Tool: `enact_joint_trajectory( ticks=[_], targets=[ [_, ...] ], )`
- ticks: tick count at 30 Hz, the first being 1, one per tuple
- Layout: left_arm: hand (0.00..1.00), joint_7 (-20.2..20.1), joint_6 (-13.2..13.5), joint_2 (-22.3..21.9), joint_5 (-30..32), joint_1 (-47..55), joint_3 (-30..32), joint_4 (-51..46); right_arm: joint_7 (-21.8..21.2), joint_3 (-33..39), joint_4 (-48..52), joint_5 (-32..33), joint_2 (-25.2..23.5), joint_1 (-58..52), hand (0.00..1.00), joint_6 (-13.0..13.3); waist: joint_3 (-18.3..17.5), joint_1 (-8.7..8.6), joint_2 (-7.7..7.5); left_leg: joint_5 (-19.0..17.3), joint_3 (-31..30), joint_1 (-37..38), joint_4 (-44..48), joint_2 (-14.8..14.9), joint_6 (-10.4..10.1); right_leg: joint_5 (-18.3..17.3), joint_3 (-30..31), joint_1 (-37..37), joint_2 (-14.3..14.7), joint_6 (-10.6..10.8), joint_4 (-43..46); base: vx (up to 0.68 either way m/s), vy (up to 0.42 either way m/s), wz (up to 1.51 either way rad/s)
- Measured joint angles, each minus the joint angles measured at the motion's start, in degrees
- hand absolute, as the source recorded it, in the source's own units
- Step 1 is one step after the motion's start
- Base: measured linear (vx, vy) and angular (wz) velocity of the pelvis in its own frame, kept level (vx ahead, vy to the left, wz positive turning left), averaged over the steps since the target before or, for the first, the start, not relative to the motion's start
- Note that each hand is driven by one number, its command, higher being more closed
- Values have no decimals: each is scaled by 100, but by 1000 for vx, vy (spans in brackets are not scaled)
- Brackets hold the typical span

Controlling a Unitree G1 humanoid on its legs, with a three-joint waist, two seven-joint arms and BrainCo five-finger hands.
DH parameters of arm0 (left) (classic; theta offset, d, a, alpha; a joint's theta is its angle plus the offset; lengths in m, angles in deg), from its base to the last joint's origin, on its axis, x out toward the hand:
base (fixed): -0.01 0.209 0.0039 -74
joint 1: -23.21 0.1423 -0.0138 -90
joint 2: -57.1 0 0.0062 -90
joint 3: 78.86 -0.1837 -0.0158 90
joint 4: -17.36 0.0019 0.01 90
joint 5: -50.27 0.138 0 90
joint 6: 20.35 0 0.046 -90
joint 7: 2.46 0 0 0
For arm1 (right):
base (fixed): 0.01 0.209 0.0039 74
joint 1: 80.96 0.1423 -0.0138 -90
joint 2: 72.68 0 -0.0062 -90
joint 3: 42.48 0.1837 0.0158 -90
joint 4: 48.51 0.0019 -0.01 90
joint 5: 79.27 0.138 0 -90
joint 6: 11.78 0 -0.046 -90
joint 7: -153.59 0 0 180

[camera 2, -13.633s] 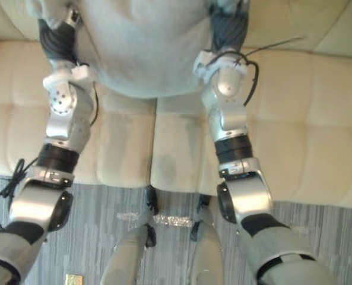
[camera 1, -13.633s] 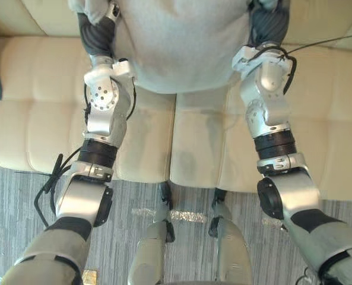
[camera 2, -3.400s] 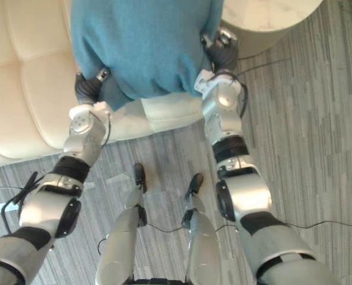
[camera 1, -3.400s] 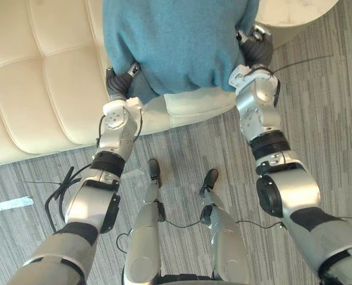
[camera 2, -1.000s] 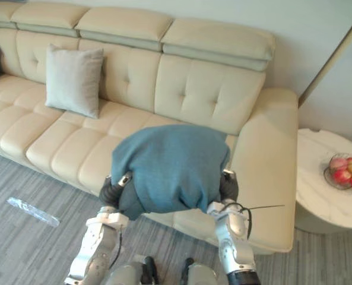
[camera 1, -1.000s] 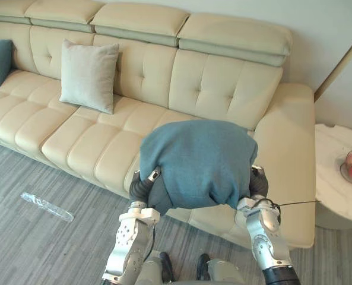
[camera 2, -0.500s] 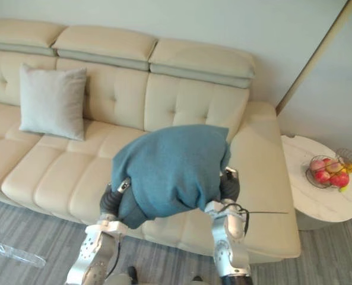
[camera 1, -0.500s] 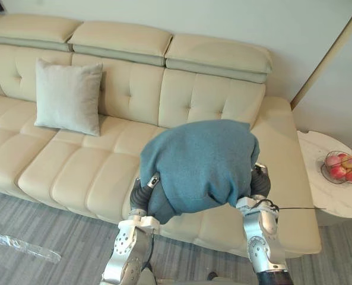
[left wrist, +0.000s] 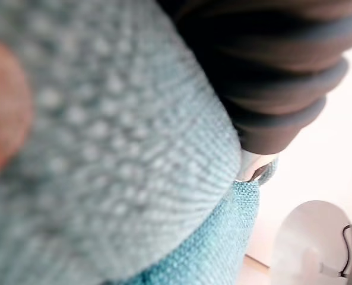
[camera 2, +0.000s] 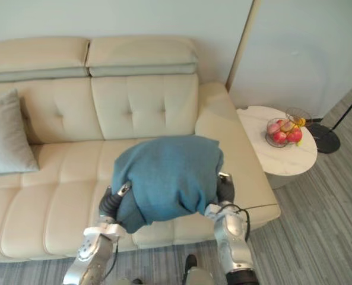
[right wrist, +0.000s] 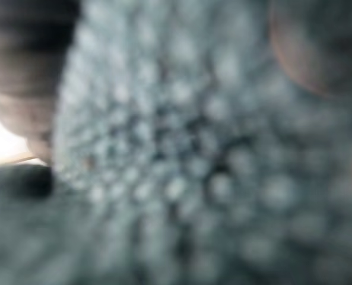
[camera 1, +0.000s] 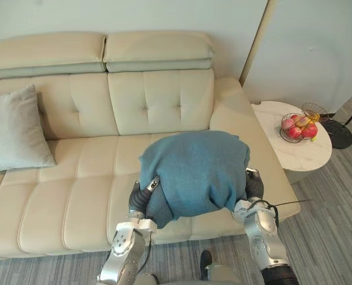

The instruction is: Pick up cushions and gather them together orderly.

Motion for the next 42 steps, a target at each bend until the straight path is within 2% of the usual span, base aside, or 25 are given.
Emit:
enact_joint_trajectory(
  ticks=[1,2,3,4,6,7,8,9,11,12,16,20,23,27,31,33,35,39,42],
  targets=[
    [100,-25,1,-9,0,58,6,-22,0,0,211,7,-28,-80,100,6,-37,36,51,92,-32,-126,300,70,13,-71,18,77,31,-19,-1,134,-35,-12],
    [100,-29,1,-9,0,90,16,-68,0,1,352,8,-56,-106,100,18,-69,48,33,231,-96,-215,438,73,17,-112,50,97,1,-34,-22,123,-16,7],
    [100,-37,1,-14,1,108,18,-184,-1,27,487,8,-100,-108,100,80,-85,47,-54,343,-107,-385,603,41,70,-166,87,103,-80,-86,-97,114,-13,10],
    [100,-65,7,-58,2,107,17,-299,-2,77,584,9,-126,-95,100,120,-68,76,-105,52,-126,-393,366,33,156,-160,97,96,-102,-93,-142,105,-6,10],
    [100,-78,11,-115,7,88,17,-340,-1,98,586,8,-131,-82,100,173,-71,75,-100,-257,-319,-359,-373,-45,118,-151,98,92,-140,-74,-148,76,26,1],
    [100,-78,12,-133,18,93,17,-339,-2,109,479,6,-128,-46,100,196,-91,84,-70,-157,-576,-265,-1154,-179,33,-129,96,90,-174,-27,-147,124,149,-19],
    [100,-78,12,-138,51,95,13,-333,-2,121,325,6,-115,6,100,193,-142,85,22,346,-721,-124,-1850,-217,0,-140,145,77,-117,71,-148,130,175,-32],
    [100,-77,17,-109,72,83,14,-274,-2,129,136,5,-147,38,100,186,-167,88,-14,338,-762,-72,-1956,-239,-246,-139,240,76,-121,147,-154,166,176,-21],
    [100,-77,1,-15,113,81,-2,-158,-2,204,-138,1,-260,14,100,78,-279,34,-245,469,-729,80,-2304,-533,-126,-92,276,108,-353,253,-296,151,140,2],
    [100,-77,-7,14,113,82,-26,-128,-2,245,-187,-7,-295,14,100,59,-312,20,-297,533,-680,151,-2460,-634,-83,-87,299,122,-434,263,-352,115,142,5],
    [100,-77,-27,79,116,68,-102,-115,-3,285,-358,-28,-295,21,100,51,-337,22,-319,786,-641,450,-3045,-949,28,17,337,320,-675,393,-683,65,87,8],
    [100,-77,-26,90,117,62,-107,-115,-3,284,-377,-60,-281,44,100,26,-352,23,-296,853,-773,443,-3065,-904,-18,18,330,358,-609,388,-708,16,-34,8],
    [100,-76,-24,111,193,37,-126,-115,-2,278,-386,-253,-201,46,100,26,-371,16,-292,1037,-831,462,-3266,-851,-79,33,318,339,-511,359,-759,-42,-75,7],
    [100,1,-20,111,300,10,-111,-131,54,234,-578,-414,-134,217,100,30,-429,-3,-209,1357,-947,531,-3846,-732,-181,85,218,161,-343,254,-759,-86,-76,5],
    [100,234,-14,59,368,-343,246,-134,310,-8,-769,-669,-147,877,100,27,-371,21,-241,1561,-965,139,-3933,-652,-224,288,204,-255,-244,191,-780,-142,-33,0],
    [100,503,18,44,476,-820,527,-157,534,-137,-774,-834,-151,1536,100,27,-188,78,-217,1720,-988,-190,-3942,-648,-210,449,205,-568,-233,188,-798,-210,1,3],
    [100,870,102,21,561,-1499,788,-239,751,-189,-774,-921,-160,2385,100,28,43,167,-157,1897,-1016,-548,-4042,-649,-210,537,197,-982,-235,191,-732,-232,18,6],
    [100,1437,292,109,738,-2760,1041,-300,1144,-98,-776,-935,-138,3560,100,32,128,400,-97,2142,-1075,-1046,-4219,-655,-269,533,152,-1684,-273,206,-381,-129,13,10],
    [100,1722,530,502,800,-4050,1054,-111,1383,292,-948,-991,-61,4721,100,85,252,443,-23,2373,-1240,-1387,-4298,-685,-194,472,0,-2096,-354,226,-64,-42,14,30]
  ],
)
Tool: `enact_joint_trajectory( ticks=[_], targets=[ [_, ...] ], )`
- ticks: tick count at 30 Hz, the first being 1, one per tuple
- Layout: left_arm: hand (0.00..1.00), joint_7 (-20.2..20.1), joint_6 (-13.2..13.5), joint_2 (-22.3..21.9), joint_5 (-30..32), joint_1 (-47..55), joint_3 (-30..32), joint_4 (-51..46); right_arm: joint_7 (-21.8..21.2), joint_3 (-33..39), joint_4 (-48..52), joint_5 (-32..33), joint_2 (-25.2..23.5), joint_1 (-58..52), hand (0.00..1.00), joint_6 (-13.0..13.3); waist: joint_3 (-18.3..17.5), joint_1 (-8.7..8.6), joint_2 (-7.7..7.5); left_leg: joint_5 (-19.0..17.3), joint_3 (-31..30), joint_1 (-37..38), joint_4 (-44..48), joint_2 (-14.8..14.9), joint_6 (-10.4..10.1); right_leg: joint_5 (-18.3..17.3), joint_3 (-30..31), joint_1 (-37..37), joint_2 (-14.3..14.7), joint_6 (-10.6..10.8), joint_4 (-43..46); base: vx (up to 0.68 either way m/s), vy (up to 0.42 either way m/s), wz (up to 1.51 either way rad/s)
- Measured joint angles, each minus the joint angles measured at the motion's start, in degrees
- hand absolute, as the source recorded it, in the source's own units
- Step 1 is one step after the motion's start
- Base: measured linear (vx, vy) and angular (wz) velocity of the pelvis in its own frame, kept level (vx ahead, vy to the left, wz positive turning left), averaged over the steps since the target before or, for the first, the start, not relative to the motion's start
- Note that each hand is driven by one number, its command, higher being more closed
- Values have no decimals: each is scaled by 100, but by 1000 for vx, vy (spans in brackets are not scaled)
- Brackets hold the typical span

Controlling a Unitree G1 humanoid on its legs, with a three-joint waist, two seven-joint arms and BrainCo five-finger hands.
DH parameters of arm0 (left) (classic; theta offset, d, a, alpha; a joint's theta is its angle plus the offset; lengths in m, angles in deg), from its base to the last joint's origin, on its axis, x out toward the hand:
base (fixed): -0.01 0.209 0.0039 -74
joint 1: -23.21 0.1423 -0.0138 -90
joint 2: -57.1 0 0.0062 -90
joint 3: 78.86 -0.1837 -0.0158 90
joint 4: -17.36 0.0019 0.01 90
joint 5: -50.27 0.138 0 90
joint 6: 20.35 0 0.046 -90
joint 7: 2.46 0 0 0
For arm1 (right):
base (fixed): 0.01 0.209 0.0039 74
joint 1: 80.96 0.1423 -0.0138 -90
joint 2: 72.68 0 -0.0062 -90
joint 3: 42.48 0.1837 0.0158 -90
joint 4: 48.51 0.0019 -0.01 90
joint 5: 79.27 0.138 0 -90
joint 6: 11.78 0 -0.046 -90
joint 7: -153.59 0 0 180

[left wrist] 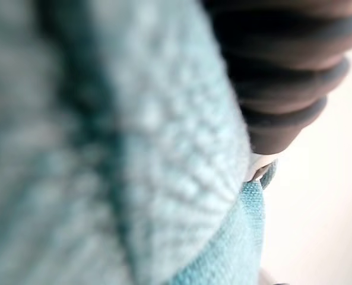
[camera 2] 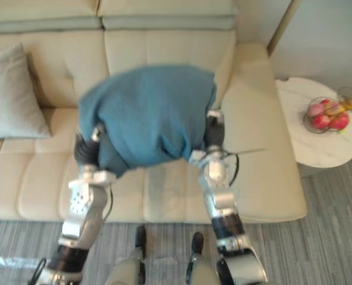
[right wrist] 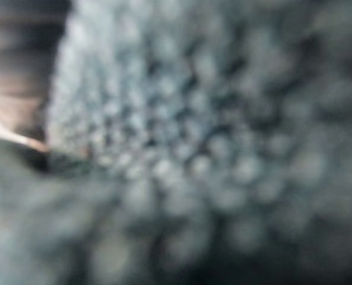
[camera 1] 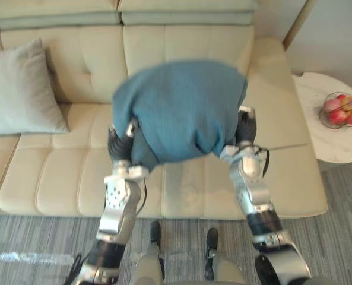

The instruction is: Pick up cushions and gather them together orderly.

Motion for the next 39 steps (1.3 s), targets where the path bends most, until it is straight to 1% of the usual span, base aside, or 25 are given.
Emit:
enact_joint_trajectory(
  ticks=[2,3,4,5,6,8,10,11,12,13,15,16,18,19,21,22,24,25,26,27,28,29,33,37,39],
  targets=[
    [100,102,164,373,38,-1075,-14,590,148,200,-451,-145,217,906,100,50,153,29,17,144,-87,-231,-11,-16,5,-3,-58,-241,-26,1,126,-40,-2,25],
    [100,124,231,599,38,-1828,-22,1095,259,272,-756,-158,421,1489,100,62,343,33,38,213,-160,-334,-12,-29,6,-4,-109,-339,-45,0,192,-57,-10,23],
    [100,126,248,804,36,-2512,-12,1586,326,386,-1041,-167,580,2025,100,90,528,35,60,300,-241,-438,-12,-58,12,-9,-151,-445,-86,-7,269,-58,-9,26],
    [100,127,251,892,34,-2859,-11,1902,387,463,-1230,-167,632,2307,100,104,588,24,90,333,-295,-525,-13,-71,16,-9,-177,-530,-99,-7,299,-68,-10,25],
    [100,123,248,1049,32,-3513,-25,2462,503,606,-1513,-171,734,2807,100,119,725,11,153,399,-376,-705,-13,-94,26,-6,-225,-690,-127,-8,337,-51,-8,23],
    [100,112,244,1189,33,-4195,-35,3039,648,683,-1822,-171,793,3314,100,144,987,-19,190,456,-456,-851,-13,-109,23,-5,-260,-836,-162,-9,403,-38,-11,16],
    [100,83,208,1362,32,-5025,-98,3797,767,756,-2264,-170,853,3865,100,141,1254,-49,199,566,-489,-1184,-13,-133,25,55,-300,-1144,-178,-12,420,-33,-21,8],
    [100,82,194,1410,31,-5207,-127,3972,803,791,-2376,-171,857,4000,100,130,1323,-52,202,593,-488,-1269,-13,-138,18,75,-302,-1227,-183,-13,412,-24,-31,-1],
    [100,70,161,1485,31,-5538,-161,4286,889,846,-2603,-174,865,4272,0,110,1470,-51,204,635,-486,-1436,-13,-145,17,119,-292,-1405,-189,-12,401,-19,-39,-3],
    [0,66,104,1504,8,-5781,-172,4522,962,897,-2702,-212,865,4437,0,64,1548,-52,205,681,-481,-1638,-13,-153,-14,156,-283,-1600,-202,-16,393,-14,-35,-1],
    [0,61,67,1482,-37,-5938,-172,4703,1125,949,-2738,-393,869,4526,0,-19,1593,-63,203,754,-475,-1921,-14,-160,-51,178,-276,-1882,-235,-1,404,-2,-33,4],
    [0,43,62,1469,-78,-5994,-169,4810,1224,1022,-2739,-436,891,4551,0,-87,1692,-70,202,805,-468,-2078,-13,-186,-56,192,-277,-2037,-272,9,422,12,-34,3],
    [0,-61,61,1368,-203,-6009,-99,4913,1320,1057,-2739,-634,953,4539,0,-203,1758,-62,201,822,-440,-2339,-13,-205,-76,194,-251,-2337,-304,11,466,0,0,0],
    [0,-157,64,1255,-243,-6021,-9,4912,1300,1061,-2735,-631,998,4538,0,-231,1777,-61,187,840,-402,-2532,-13,-207,-77,193,-247,-2551,-325,11,533,0,0,0],
    [0,-178,65,1025,-250,-6018,146,4924,1255,1143,-2734,-625,1090,4498,0,-274,1796,-64,183,949,-339,-2793,-13,-226,-163,193,-253,-2827,-381,11,623,-6,-26,6],
    [0,-231,55,886,-249,-5964,273,4934,1136,1199,-2727,-602,1127,4405,0,-345,1830,-62,174,971,-308,-2905,-13,-223,-177,189,-248,-2967,-387,10,678,-23,-40,2],
    [0,-289,20,685,-247,-5699,503,4932,1011,1212,-2663,-603,1113,4098,0,-410,1830,-69,173,971,-285,-3009,-13,-209,-177,160,-238,-3127,-391,-5,778,-23,-46,-1],
    [0,-292,-55,544,-240,-5395,664,4878,921,1213,-2445,-598,1066,3732,0,-462,1830,-93,172,954,-266,-3047,-17,-223,-184,36,-158,-3254,-413,16,985,-19,-50,4],
    [0,-297,-78,487,-239,-5218,728,4838,878,1214,-2313,-594,1034,3525,0,-467,1830,-105,172,925,-227,-3063,-18,-224,-201,-21,-150,-3321,-428,8,1094,-28,-65,0],
    [0,-319,-110,389,-233,-4858,904,4733,817,1224,-2104,-584,974,3165,0,-476,1841,-114,155,671,-111,-3069,-18,-180,-117,-92,-137,-3423,-422,13,1273,-22,-56,-9],
    [0,-354,-130,352,-235,-4598,1051,4588,793,1269,-1988,-569,905,2957,0,-479,1885,-139,78,673,-49,-3063,-17,-169,-76,-105,-99,-3472,-420,4,1336,-23,-100,-14],
    [0,-398,-111,289,-236,-4220,1266,4265,735,1352,-1744,-539,811,2636,0,-491,1904,-188,46,680,-1,-3062,-17,-154,-71,-106,-80,-3487,-410,2,1349,-9,-93,-9],
    [0,-457,-80,194,-243,-3478,1474,3644,585,1497,-1079,-486,816,1824,0,-456,1901,-242,43,747,92,-2887,-18,-185,13,-237,46,-3449,-441,11,1564,5,-114,0],
    [0,-617,-87,257,-238,-2715,1757,3499,372,1581,-621,-485,863,1210,0,-328,1880,-319,22,711,187,-2674,-19,-112,-12,-317,75,-3310,-382,-50,1638,-13,-139,-9],
    [0,-678,-150,310,-237,-2398,1952,3469,239,1625,-408,-446,1024,822,0,-287,1880,-351,22,695,204,-2553,-18,-61,-31,-327,76,-3199,-330,-63,1638,-21,-155,-10]
  ],
)
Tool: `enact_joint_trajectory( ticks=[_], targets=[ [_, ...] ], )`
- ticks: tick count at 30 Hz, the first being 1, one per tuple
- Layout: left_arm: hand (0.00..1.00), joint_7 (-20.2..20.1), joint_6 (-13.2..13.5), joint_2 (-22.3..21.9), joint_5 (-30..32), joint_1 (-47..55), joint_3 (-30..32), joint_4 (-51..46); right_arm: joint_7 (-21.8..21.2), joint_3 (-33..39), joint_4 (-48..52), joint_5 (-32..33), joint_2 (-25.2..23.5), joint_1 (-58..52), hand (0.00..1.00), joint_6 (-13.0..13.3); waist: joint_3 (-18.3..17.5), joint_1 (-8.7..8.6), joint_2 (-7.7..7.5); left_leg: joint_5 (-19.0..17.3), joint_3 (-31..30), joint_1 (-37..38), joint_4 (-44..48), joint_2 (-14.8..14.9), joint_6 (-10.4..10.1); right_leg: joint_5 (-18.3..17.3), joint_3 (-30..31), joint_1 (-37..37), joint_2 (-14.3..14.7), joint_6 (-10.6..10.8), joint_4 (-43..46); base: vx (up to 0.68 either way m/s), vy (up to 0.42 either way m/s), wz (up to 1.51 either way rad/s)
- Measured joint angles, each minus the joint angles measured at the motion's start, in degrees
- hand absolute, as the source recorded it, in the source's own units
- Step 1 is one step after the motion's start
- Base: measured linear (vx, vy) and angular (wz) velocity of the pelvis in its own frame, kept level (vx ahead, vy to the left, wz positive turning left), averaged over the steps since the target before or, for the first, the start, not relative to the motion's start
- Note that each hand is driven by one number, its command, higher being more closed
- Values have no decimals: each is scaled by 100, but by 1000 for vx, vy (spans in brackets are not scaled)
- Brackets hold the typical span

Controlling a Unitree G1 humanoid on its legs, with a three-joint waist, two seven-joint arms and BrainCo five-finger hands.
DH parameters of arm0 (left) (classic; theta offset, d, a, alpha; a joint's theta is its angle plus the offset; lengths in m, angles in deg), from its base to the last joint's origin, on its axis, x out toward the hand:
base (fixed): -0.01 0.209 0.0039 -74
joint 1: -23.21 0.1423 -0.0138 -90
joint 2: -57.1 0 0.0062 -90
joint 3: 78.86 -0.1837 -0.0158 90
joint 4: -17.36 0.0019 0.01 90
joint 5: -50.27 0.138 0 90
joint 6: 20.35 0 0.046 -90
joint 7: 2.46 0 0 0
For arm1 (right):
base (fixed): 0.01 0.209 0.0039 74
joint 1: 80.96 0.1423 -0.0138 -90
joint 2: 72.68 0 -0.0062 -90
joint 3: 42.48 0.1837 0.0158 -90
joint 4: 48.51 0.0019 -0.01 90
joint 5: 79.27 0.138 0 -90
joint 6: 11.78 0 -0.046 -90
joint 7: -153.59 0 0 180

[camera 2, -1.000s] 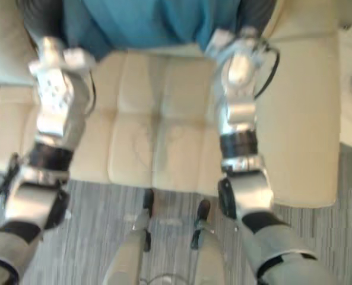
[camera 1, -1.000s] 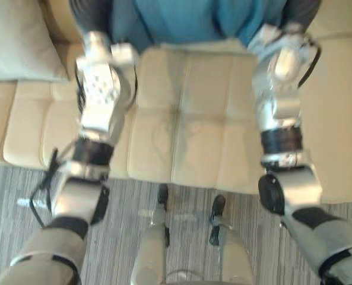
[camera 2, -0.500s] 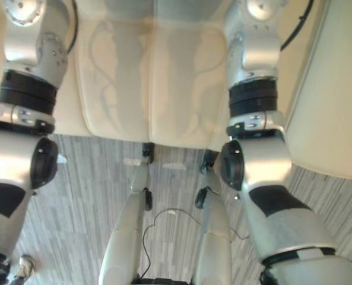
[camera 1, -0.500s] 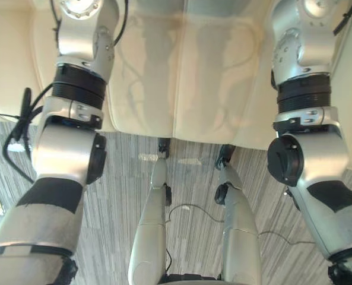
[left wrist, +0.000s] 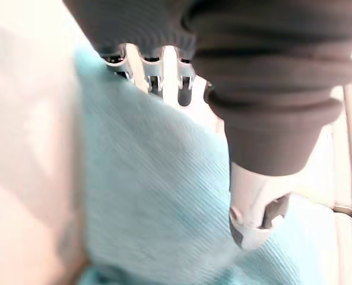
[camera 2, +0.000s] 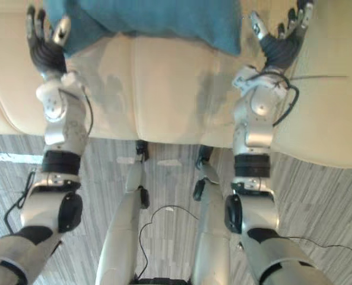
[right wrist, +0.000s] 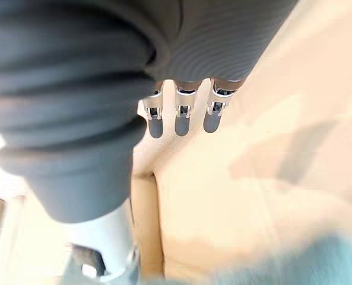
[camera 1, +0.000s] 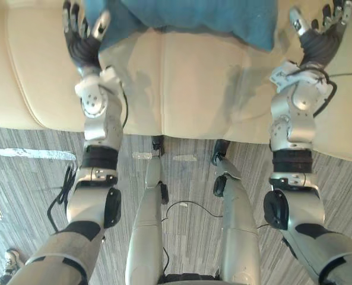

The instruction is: Pick up cushions and gather them together orderly.

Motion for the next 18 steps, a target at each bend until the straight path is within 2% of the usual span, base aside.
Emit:
enact_joint_trajectory(
  ticks=[3,5,6,8,10,15,18],
  targets=[
    [0,-121,-8,217,2,493,73,-44,-147,133,209,167,175,-517,0,106,-126,-9,-51,-82,88,141,-1,54,11,-52,46,83,56,-23,35,-16,-123,-13],
    [0,-211,-15,408,11,863,360,-58,-292,193,449,297,407,-983,0,170,-143,-49,-77,-79,124,318,2,101,56,-79,69,238,116,-50,56,-10,-153,-10],
    [0,-220,-16,410,11,960,423,-68,-311,197,497,318,447,-1108,0,170,-143,-54,-77,-78,124,393,2,111,57,-84,71,315,129,-57,54,2,-171,-3],
    [0,-286,4,396,-2,1693,432,-469,-399,213,808,319,473,-1842,0,242,-400,-47,-116,-158,146,540,1,133,45,-173,73,457,152,-54,43,17,-130,-6],
    [0,-381,35,367,-3,2286,432,-852,-496,218,1074,320,451,-2371,0,302,-428,-40,-145,-182,169,806,3,165,27,-193,79,722,188,-66,1,26,-93,-7],
    [0,-639,86,-382,-5,4177,107,-1370,-836,89,1276,319,-223,-4058,0,348,-587,-11,-225,-491,207,1778,119,185,3,-459,73,1765,217,-63,-36,41,-93,-1],
    [0,-907,23,-927,-1,5241,-261,-1145,-1032,-189,1142,285,-693,-4919,0,305,-916,16,-276,-752,277,2369,250,195,-1,-563,65,2448,244,-61,-193,102,-60,-10]
  ],
)
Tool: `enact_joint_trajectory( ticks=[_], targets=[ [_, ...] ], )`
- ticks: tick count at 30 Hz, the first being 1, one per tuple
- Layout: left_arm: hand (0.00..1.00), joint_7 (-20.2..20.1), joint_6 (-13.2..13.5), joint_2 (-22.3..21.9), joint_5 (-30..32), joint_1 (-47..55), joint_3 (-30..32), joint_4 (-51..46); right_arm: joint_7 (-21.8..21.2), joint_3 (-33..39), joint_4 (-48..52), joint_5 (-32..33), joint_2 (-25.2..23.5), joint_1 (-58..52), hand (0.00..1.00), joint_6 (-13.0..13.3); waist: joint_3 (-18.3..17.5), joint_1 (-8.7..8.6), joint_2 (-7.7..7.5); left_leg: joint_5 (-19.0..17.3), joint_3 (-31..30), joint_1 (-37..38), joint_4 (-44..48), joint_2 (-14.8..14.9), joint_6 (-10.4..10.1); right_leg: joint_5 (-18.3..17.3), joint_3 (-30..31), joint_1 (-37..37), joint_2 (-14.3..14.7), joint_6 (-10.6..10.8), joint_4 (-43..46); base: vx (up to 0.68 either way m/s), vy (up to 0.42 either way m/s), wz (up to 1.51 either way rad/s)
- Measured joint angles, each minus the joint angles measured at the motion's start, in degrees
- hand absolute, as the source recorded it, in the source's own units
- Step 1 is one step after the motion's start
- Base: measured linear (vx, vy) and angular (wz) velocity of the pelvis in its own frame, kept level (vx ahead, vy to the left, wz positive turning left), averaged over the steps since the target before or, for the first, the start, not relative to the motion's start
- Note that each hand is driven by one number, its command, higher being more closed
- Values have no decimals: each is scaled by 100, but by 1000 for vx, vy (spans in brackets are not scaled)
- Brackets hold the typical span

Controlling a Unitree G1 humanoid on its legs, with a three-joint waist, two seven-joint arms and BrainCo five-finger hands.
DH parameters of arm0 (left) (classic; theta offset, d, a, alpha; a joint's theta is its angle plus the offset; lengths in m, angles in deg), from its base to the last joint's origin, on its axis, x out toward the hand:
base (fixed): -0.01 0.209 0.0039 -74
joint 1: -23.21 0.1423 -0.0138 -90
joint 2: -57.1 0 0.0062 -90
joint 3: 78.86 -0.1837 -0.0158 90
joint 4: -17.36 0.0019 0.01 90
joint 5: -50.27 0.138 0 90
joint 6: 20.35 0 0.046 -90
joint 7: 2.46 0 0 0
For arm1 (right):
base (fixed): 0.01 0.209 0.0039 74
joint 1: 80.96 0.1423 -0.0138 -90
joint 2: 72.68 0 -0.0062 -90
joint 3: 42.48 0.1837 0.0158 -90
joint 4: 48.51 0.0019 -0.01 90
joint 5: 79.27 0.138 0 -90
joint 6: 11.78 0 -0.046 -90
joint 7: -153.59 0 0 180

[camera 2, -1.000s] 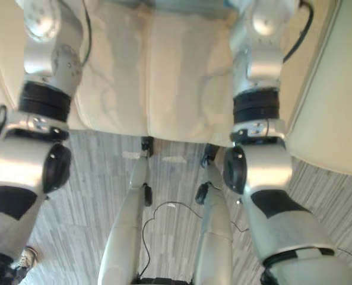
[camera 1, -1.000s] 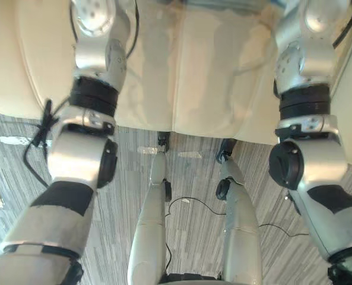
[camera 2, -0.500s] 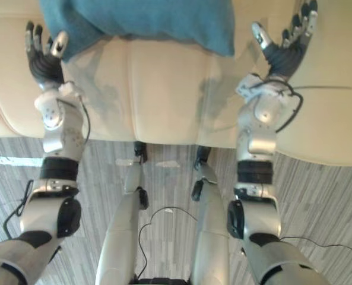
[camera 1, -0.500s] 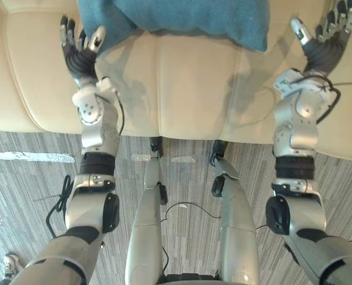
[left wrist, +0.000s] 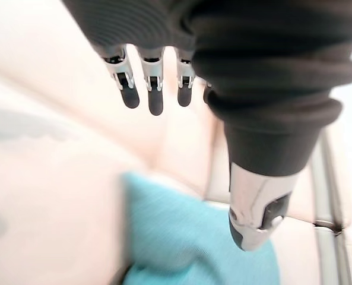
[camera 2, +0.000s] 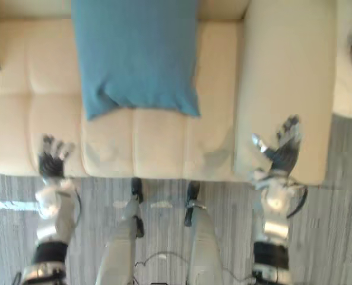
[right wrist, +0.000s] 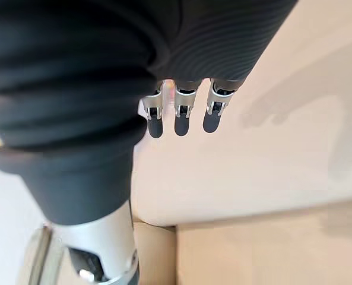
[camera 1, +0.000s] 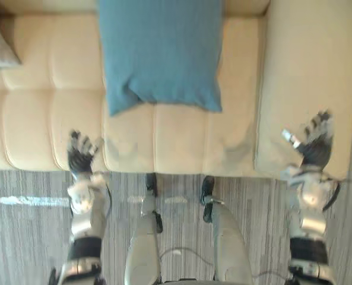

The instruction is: Pick up cushions and gather them together orderly.

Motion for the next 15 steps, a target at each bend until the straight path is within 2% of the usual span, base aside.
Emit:
enact_joint_trajectory(
  ticks=[1,3,7,11,15],
  targets=[
    [0,-112,-74,-167,4,300,-153,274,-76,-112,-230,-9,-133,-281,0,-21,-216,1,-15,-140,27,196,70,9,-11,-49,-14,250,5,21,-77,119,-32,-13],
    [0,-302,-183,-327,83,632,-316,697,-208,-260,-716,-102,-295,-565,0,-92,-418,4,-42,-278,118,608,77,19,-11,-109,3,670,18,36,-185,114,-17,-15],
    [0,-609,-424,-478,696,849,-395,2008,-579,-445,-2217,-702,-649,-984,0,-332,-972,1,-38,-531,203,1222,151,66,-67,-161,16,1426,73,75,-506,138,1,-10],
    [0,-697,-530,-473,1405,838,-357,2906,-686,-397,-3575,-1149,-664,-968,0,-457,-1258,-13,8,-631,239,1573,112,66,-68,-127,30,1886,109,114,-816,80,18,-5],
    [0,-699,-596,-351,1862,763,-196,3465,-710,-160,-4549,-1386,-618,-889,0,-599,-1353,-54,90,-638,244,1947,-67,49,-64,51,35,2378,182,167,-1307,81,31,-5]
  ],
)
